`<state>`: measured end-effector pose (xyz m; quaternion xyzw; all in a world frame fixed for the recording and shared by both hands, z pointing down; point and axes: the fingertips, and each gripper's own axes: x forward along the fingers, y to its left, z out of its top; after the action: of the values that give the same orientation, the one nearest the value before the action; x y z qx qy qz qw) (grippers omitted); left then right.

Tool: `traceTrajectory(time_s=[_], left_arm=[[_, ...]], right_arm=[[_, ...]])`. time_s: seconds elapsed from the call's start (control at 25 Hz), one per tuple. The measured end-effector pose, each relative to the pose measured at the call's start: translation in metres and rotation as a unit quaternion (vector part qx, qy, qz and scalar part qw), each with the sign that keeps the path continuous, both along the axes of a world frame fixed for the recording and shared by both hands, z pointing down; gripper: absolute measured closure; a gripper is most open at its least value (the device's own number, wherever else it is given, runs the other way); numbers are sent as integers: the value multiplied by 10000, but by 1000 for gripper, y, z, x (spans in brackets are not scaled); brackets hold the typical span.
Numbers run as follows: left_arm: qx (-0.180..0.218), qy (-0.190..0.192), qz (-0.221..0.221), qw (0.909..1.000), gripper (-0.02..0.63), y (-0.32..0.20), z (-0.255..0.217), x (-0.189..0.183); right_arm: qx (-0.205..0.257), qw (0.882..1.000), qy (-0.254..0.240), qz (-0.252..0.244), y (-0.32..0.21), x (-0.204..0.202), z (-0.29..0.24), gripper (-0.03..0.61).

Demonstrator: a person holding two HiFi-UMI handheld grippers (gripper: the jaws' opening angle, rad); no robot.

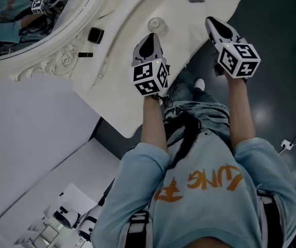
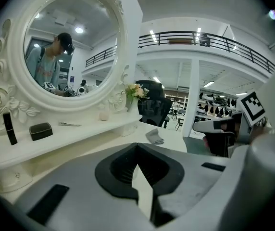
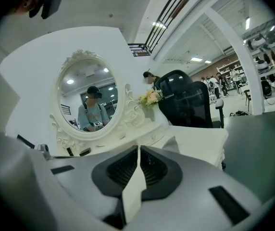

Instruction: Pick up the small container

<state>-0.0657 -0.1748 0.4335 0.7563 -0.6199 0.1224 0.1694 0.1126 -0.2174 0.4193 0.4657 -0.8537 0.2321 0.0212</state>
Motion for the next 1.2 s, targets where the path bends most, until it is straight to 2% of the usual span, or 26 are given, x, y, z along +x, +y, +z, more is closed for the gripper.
traceTrajectory(time_s=[0.16, 0.56, 0.8, 0.84, 0.88, 0.92, 1.2], left_arm=[[-87, 46, 82, 9999, 604, 1, 9, 5], [-406, 114, 71, 9991, 604, 16, 44, 3], [-433, 128, 48, 9990, 601, 12, 52, 2], [-447, 151, 46, 9989, 583, 11, 54, 3], [-470, 173, 56, 9987, 499, 9, 56, 4], [-499, 186, 73, 9986, 469, 8, 58, 5], [-539, 200, -16, 9983, 392, -3, 69, 1]], right_arm=[[-7, 10000, -56, 53, -2, 5, 0, 543], [-313, 9991, 85, -280, 14, -19, 29, 543], [-399, 9983, 168, -401, 14, -28, 38, 543], [-411, 9981, 191, -424, 14, -29, 39, 543], [-421, 9979, 213, -445, 13, -30, 40, 543], [-433, 9977, 234, -462, 13, -30, 41, 543], [-517, 9966, 354, -525, 6, -34, 50, 543]])
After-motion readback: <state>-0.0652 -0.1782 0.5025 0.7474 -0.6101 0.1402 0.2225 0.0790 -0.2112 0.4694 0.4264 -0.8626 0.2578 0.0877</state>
